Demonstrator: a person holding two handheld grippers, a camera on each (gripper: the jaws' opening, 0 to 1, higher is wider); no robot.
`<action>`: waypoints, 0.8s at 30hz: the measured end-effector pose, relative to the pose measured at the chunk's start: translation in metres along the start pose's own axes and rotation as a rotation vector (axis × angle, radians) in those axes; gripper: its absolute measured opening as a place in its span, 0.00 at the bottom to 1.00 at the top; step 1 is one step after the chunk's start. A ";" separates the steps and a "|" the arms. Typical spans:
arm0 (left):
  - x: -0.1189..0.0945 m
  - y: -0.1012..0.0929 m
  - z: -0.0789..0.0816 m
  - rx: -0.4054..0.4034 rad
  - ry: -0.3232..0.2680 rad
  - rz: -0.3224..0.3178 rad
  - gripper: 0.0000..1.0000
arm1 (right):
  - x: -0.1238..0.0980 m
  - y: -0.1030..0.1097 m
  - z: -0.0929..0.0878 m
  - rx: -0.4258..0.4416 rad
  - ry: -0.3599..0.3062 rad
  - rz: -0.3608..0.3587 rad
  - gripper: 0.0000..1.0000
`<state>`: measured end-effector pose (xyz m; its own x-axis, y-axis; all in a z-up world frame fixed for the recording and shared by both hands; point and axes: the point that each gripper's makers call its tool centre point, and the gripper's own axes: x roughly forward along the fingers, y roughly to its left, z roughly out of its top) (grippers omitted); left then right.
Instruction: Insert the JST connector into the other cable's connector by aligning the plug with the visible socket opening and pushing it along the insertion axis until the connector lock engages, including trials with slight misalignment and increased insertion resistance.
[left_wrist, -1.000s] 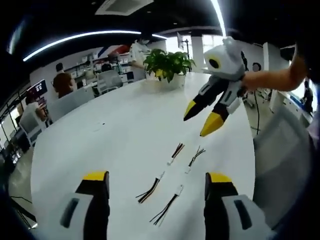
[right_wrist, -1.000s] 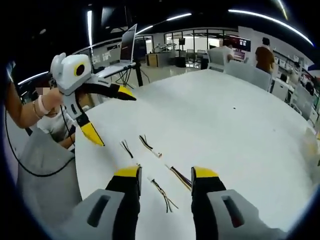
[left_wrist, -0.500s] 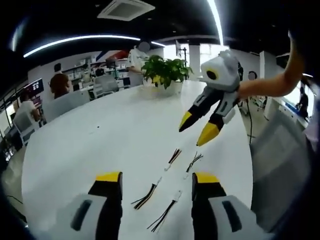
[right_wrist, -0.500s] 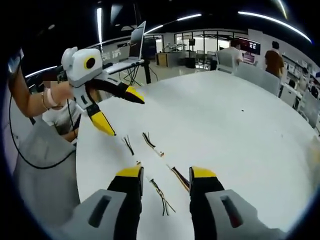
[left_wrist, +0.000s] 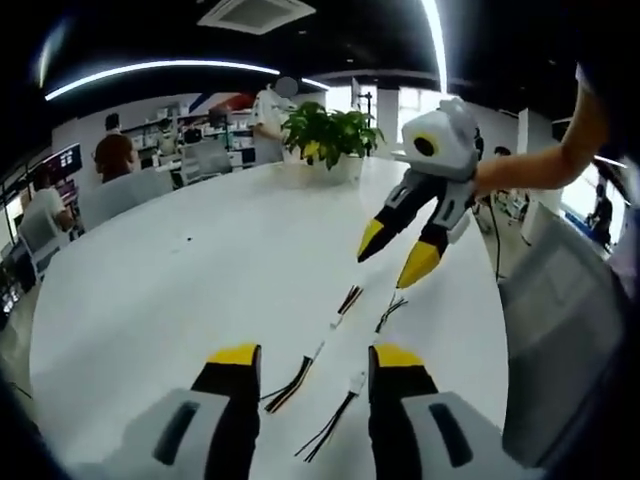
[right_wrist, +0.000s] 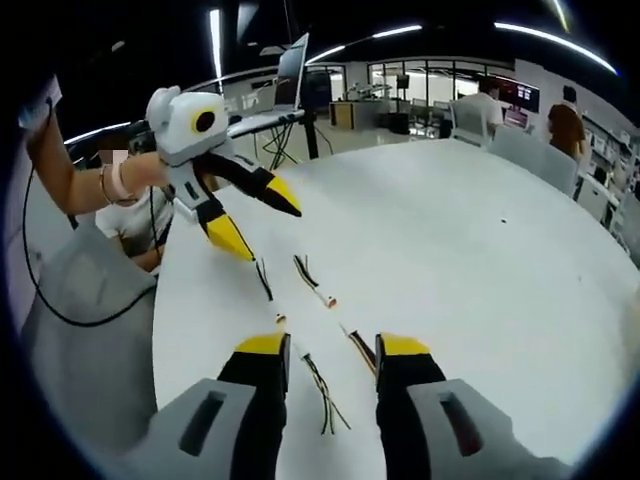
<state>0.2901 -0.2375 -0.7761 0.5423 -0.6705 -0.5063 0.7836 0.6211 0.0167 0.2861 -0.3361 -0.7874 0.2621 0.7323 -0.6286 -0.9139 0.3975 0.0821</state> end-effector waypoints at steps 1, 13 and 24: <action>0.001 0.001 -0.002 0.013 0.007 0.003 0.37 | 0.001 0.000 -0.001 -0.006 0.001 0.003 0.31; 0.013 -0.009 -0.004 0.037 -0.037 -0.100 0.28 | 0.017 0.004 0.003 -0.046 -0.047 0.068 0.28; 0.017 -0.009 -0.007 -0.008 -0.066 -0.119 0.35 | 0.022 0.008 -0.002 -0.043 -0.085 0.134 0.31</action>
<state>0.2903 -0.2515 -0.7913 0.4647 -0.7648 -0.4462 0.8413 0.5386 -0.0470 0.2843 -0.3178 -0.8017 0.1603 0.8222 -0.5462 -0.9545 0.2700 0.1263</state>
